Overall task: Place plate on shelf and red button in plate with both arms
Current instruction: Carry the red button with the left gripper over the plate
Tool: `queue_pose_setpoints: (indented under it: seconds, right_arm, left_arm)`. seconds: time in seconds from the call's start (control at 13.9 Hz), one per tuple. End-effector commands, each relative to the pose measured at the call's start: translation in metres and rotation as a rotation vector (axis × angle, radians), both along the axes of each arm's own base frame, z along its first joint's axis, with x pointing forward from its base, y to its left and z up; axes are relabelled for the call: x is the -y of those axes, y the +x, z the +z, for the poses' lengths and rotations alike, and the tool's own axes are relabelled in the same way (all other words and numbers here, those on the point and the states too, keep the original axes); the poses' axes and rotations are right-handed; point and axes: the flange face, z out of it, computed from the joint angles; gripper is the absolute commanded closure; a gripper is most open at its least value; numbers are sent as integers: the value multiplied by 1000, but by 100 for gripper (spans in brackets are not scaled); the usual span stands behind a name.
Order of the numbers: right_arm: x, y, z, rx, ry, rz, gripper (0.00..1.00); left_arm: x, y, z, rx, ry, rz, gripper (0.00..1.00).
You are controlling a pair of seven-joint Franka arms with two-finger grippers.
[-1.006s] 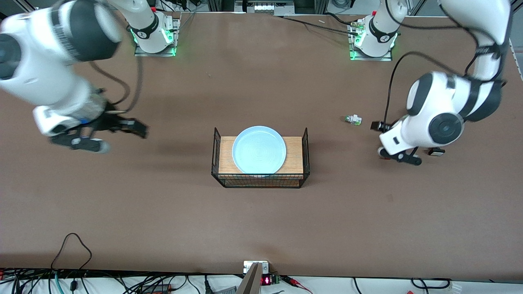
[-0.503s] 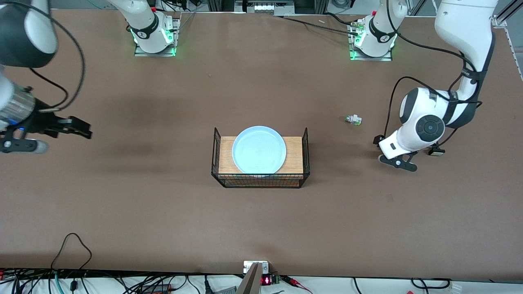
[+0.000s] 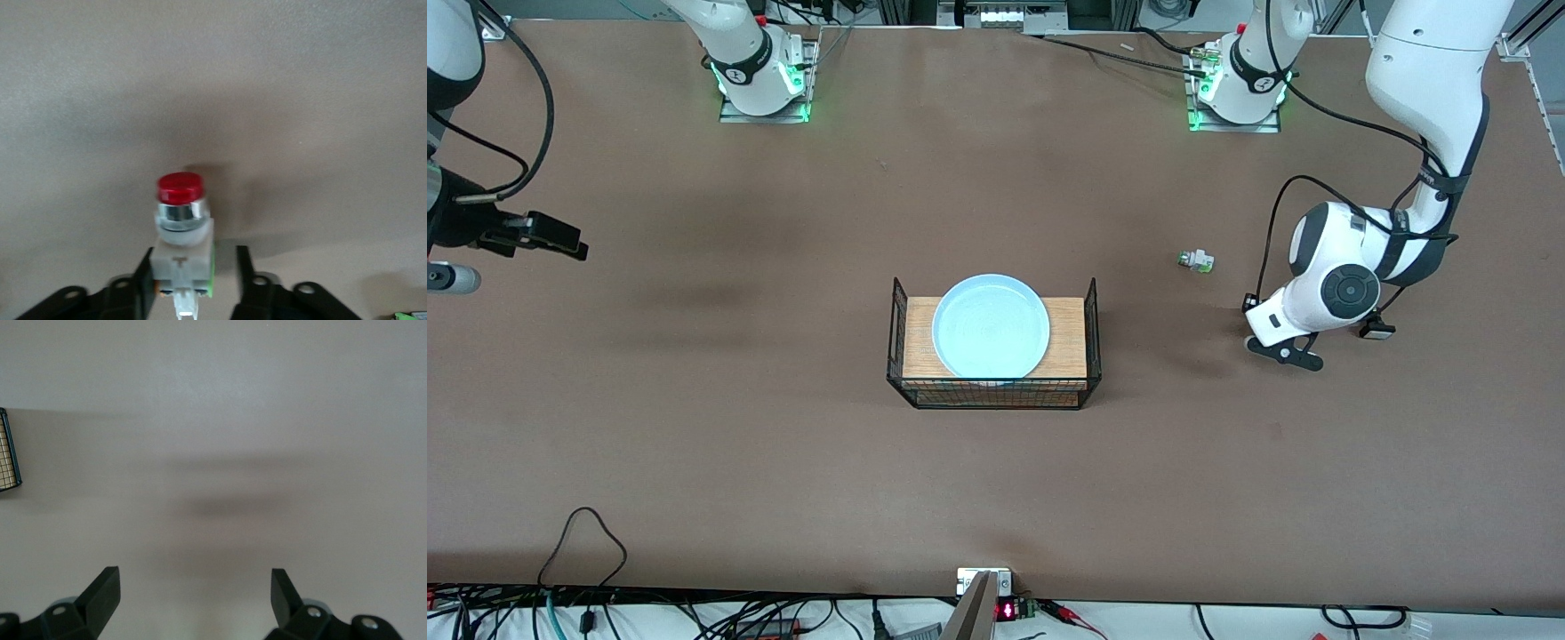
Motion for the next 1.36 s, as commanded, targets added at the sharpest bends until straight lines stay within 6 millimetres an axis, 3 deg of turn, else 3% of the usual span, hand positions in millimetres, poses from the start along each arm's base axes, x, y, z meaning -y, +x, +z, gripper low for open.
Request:
queue_pose_setpoints:
  seconds: [0.0,0.07,0.22,0.29,0.43,0.65,0.79,0.86,1.08,1.29]
  right_arm:
    - [-3,-24,10,30,-11,31,0]
    - [-6,-29,19,38,-11,23,0]
    - [-7,-39,33,32,-8,20,0]
    - [-8,-40,36,37,-8,23,0]
    - [-10,-33,43,51,-3,33,0]
    - [-11,-31,47,60,-5,36,0]
    - [-18,-30,47,60,-8,48,0]
    - [-18,-31,47,61,-11,47,0]
    - [-14,-30,46,58,-7,41,0]
    - [-17,-30,46,60,-4,39,0]
  left_arm:
    - [-1,5,5,6,8,-27,79]
    - [2,7,13,4,11,-28,89]
    - [4,15,39,-49,31,-19,100]
    - [15,22,57,-77,33,-16,100]
    - [44,37,111,-115,33,-36,100]
    - [91,54,199,-187,-145,13,99]
    - [154,59,262,-147,-293,-31,98]
    - [186,56,282,-125,-340,-75,97]
    - [291,39,305,-61,-405,-114,95]
    - [389,32,286,64,-459,34,94]
